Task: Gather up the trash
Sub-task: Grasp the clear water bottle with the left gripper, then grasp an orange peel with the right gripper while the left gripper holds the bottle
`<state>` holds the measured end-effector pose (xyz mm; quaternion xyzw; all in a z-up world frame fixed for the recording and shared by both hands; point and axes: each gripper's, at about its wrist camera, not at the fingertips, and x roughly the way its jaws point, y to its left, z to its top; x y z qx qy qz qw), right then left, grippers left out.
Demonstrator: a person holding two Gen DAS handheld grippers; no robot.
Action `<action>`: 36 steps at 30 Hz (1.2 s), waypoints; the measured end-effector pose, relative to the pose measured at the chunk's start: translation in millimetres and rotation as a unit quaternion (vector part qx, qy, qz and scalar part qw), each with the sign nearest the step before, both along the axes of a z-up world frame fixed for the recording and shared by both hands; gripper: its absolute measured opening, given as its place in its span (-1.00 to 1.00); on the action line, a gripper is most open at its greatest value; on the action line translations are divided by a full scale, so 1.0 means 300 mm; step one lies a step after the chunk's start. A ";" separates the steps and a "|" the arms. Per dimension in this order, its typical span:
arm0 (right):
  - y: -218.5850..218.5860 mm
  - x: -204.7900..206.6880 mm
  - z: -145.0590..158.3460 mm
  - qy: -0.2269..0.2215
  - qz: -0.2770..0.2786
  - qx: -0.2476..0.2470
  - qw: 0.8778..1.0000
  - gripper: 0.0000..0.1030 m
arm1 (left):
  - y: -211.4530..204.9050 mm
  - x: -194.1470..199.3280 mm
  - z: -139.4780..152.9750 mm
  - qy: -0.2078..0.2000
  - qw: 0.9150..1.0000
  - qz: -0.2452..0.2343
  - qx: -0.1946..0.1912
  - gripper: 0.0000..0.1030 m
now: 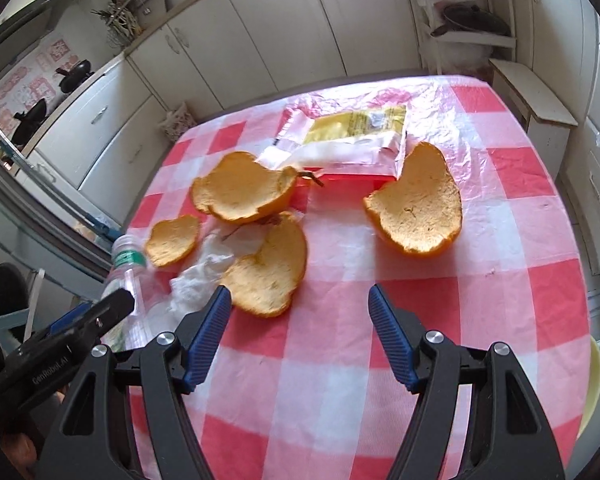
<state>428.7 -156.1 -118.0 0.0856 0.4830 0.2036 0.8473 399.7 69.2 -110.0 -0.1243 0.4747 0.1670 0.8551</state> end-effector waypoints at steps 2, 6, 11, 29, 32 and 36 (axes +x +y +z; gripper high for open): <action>0.004 0.031 -0.020 0.010 -0.003 0.005 1.000 0.33 | 0.020 0.018 -0.022 0.011 1.000 0.001 -0.009 0.73; 0.028 0.076 -0.051 0.024 -0.007 0.015 1.000 0.33 | 0.061 0.027 -0.050 0.031 0.999 -0.003 -0.020 0.73; 0.065 0.091 -0.059 0.012 -0.005 0.010 1.000 0.31 | 0.121 0.001 -0.072 0.034 0.997 -0.032 -0.068 0.42; 0.008 -0.070 0.066 -0.039 0.021 0.008 0.999 -0.79 | 0.005 -0.151 0.109 -0.050 0.990 -0.121 -0.049 0.05; -0.005 -0.071 0.036 -0.018 0.015 0.009 1.000 -0.71 | -0.030 -0.168 0.092 -0.042 0.989 -0.135 -0.051 0.05; -0.010 -0.051 -0.028 0.001 -0.005 0.018 1.000 0.05 | -0.029 -0.182 0.044 -0.019 0.988 -0.136 -0.064 0.05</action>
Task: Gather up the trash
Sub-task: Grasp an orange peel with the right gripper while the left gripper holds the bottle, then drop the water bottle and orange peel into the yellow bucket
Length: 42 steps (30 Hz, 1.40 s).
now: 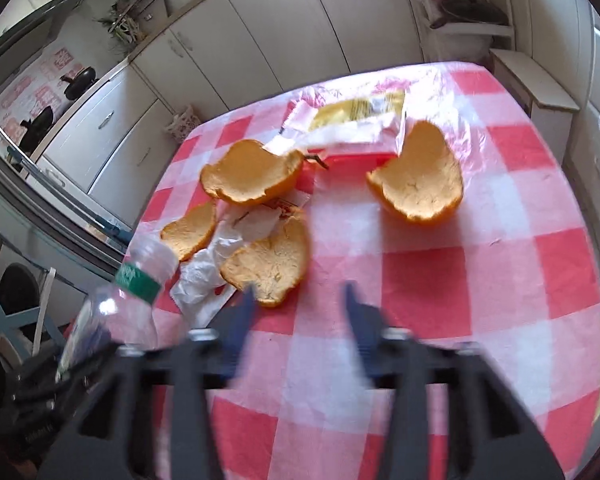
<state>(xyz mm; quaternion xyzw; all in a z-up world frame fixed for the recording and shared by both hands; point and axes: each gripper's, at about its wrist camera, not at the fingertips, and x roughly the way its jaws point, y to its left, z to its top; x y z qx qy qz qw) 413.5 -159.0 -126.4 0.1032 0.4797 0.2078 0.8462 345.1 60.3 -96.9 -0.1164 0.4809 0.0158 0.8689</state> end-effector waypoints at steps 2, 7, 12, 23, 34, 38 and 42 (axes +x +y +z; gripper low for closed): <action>0.008 0.026 -0.028 0.011 -0.008 0.002 1.000 0.05 | -0.003 -0.006 -0.013 0.001 1.000 -0.002 0.005 0.03; 0.036 0.070 -0.039 -0.005 -0.028 0.013 1.000 0.02 | -0.024 -0.004 -0.012 -0.004 1.000 -0.012 0.014 0.03; 0.071 0.096 -0.059 -0.010 -0.021 0.009 1.000 -0.59 | -0.033 0.016 -0.042 0.015 0.999 -0.023 0.023 0.03; 0.055 -0.008 0.063 -0.062 0.023 -0.007 0.998 -0.88 | -0.069 0.037 -0.093 0.044 0.998 -0.023 0.042 0.08; -0.071 -0.169 0.165 -0.104 0.035 -0.031 0.993 -0.88 | -0.128 -0.015 0.013 -0.037 0.999 -0.021 0.019 0.02; -0.169 -0.206 0.180 -0.111 0.010 -0.031 0.993 -0.88 | -0.185 -0.052 0.073 -0.082 0.996 -0.033 0.005 0.02; -0.299 -0.234 0.188 -0.115 -0.027 -0.035 0.992 -0.88 | -0.253 -0.062 0.095 -0.099 0.994 -0.052 0.000 0.02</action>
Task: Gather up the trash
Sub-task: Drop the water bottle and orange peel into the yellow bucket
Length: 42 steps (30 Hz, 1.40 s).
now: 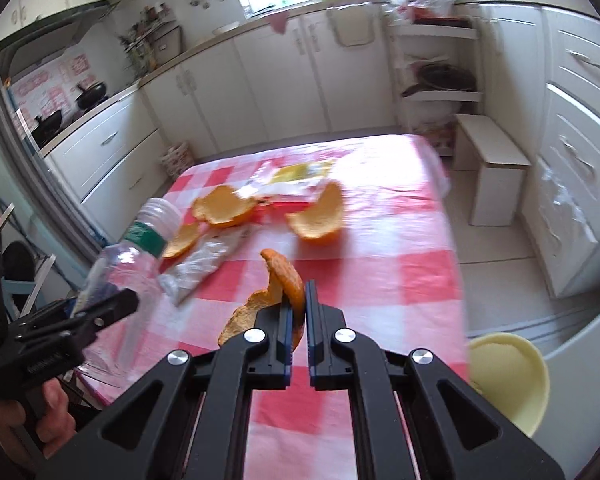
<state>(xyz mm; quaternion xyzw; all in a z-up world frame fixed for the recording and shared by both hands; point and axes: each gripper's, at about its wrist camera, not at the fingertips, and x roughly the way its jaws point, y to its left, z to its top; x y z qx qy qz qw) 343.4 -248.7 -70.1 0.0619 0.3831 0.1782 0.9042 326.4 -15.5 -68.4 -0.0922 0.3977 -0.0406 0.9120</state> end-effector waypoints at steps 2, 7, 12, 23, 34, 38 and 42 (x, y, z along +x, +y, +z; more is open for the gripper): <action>-0.061 -0.008 0.001 0.000 -0.020 0.001 1.000 -0.88 | -0.026 0.000 0.000 0.001 1.000 -0.005 -0.002 0.02; -0.202 -0.025 0.000 -0.001 -0.068 -0.008 0.998 -0.88 | -0.117 -0.003 0.001 0.001 1.000 -0.023 -0.001 0.03; -0.317 -0.052 -0.033 0.002 -0.110 -0.049 0.993 -0.88 | -0.207 -0.004 -0.007 0.001 0.999 -0.048 0.000 0.03; -0.530 -0.032 -0.225 0.105 -0.168 -0.071 0.978 -0.38 | -0.501 -0.009 -0.032 0.011 0.993 -0.114 -0.008 0.03; -0.685 -0.175 0.092 -0.026 -0.242 0.074 0.967 0.23 | -0.840 0.012 -0.113 0.029 0.985 -0.167 -0.033 0.03; -0.695 -0.194 0.187 -0.061 -0.242 0.102 0.963 0.25 | -0.944 0.052 -0.193 0.066 0.979 -0.186 -0.048 0.05; -0.679 -0.177 0.208 -0.065 -0.230 0.109 0.965 0.25 | -0.985 0.060 -0.259 0.097 0.976 -0.189 -0.040 0.20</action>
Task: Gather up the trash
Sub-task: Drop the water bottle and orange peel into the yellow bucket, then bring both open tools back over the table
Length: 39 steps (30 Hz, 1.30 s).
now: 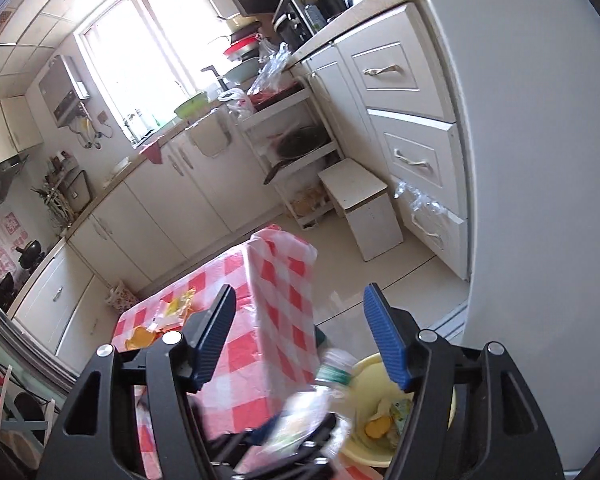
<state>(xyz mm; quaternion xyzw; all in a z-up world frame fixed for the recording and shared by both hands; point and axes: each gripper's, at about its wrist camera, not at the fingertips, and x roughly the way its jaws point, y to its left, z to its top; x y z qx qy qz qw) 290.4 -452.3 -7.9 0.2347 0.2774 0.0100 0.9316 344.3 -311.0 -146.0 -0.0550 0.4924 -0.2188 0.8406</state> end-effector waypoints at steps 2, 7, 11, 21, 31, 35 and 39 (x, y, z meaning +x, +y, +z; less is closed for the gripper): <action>0.004 0.008 -0.002 0.001 0.004 0.014 1.000 0.25 | 0.017 -0.002 0.007 -0.001 1.000 0.007 0.000 0.24; 0.055 0.014 0.024 -0.008 0.022 0.028 0.999 0.26 | 0.117 -0.018 0.087 -0.022 0.999 0.034 -0.011 0.39; 0.145 0.024 0.051 -0.016 0.052 0.022 0.998 0.36 | 0.239 -0.044 0.163 -0.045 0.997 0.063 0.000 0.46; 0.438 0.035 0.093 -0.018 0.130 -0.039 0.991 0.65 | 0.722 -0.091 0.335 -0.110 0.973 0.198 0.035 0.71; 0.703 -0.010 0.116 -0.066 0.133 -0.150 0.978 0.86 | 0.995 -0.122 0.436 -0.123 0.958 0.257 0.045 0.78; 0.792 0.022 0.080 -0.064 0.148 -0.175 0.971 0.86 | 1.029 -0.145 0.484 -0.158 0.951 0.256 0.065 0.85; 0.815 0.033 0.057 -0.066 0.142 -0.180 0.971 0.86 | 1.083 -0.117 0.450 -0.129 0.951 0.274 0.060 0.85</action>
